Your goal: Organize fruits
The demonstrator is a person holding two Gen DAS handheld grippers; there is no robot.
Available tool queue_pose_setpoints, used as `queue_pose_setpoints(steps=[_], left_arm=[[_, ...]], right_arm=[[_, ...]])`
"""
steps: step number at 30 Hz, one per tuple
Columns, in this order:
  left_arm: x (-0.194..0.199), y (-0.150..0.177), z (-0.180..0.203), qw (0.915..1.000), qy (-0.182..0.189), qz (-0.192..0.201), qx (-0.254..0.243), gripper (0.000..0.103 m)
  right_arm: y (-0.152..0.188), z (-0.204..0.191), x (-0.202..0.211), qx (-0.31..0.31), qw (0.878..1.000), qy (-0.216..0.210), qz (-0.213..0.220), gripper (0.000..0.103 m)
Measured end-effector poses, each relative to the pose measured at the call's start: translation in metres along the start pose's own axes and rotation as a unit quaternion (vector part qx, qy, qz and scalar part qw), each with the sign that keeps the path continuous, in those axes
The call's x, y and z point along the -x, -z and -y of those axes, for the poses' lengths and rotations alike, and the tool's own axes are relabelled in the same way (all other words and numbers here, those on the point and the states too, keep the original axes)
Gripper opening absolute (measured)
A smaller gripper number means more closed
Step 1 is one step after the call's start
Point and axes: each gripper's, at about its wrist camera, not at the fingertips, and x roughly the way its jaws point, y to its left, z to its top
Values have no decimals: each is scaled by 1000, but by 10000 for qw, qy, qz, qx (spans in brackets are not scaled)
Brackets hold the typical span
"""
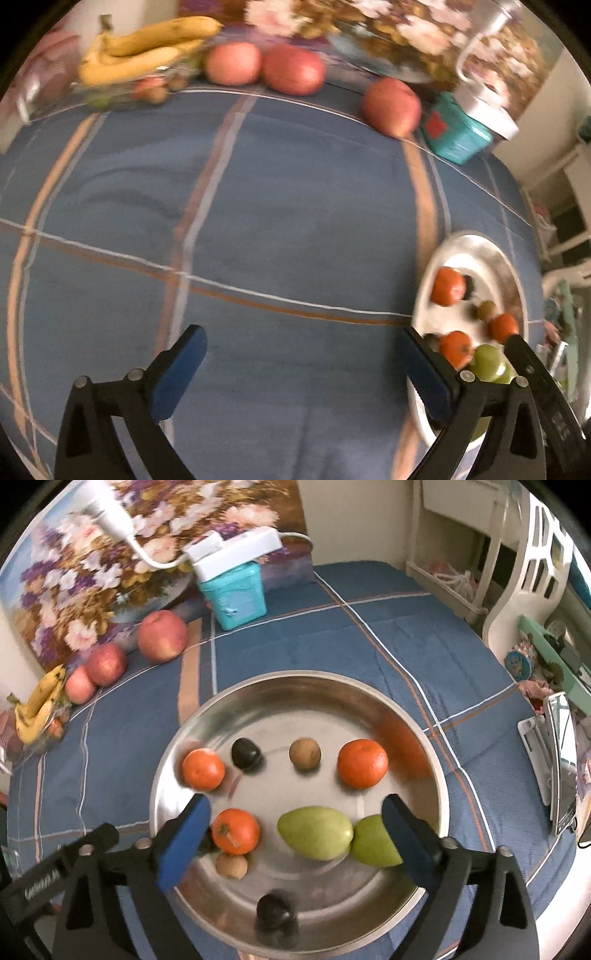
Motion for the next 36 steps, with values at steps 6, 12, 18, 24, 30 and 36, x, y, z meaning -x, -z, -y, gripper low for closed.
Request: queue_pose_setpoints(steps=[6, 12, 18, 24, 30, 36], left_arm=[[17, 16, -17, 9996, -254, 122, -38, 103], [42, 39, -14, 9968, -590, 344, -409, 103], [64, 54, -22, 9963, -711, 414, -238, 103], [77, 68, -23, 9889, -1356, 464, -386, 103], [82, 79, -22, 9897, -1278, 428, -490, 103], [81, 80, -24, 9902, -1273, 329, -460, 103]], right_arm=[[24, -15, 13, 375, 9993, -27, -31, 96], [45, -20, 31, 444, 9989, -131, 26, 96], [67, -24, 49, 642, 9978, -108, 103, 96], [79, -29, 66, 761, 9966, -101, 312, 96], [83, -37, 66, 911, 9954, -37, 299, 96], [85, -40, 64, 956, 9951, -76, 239, 96]])
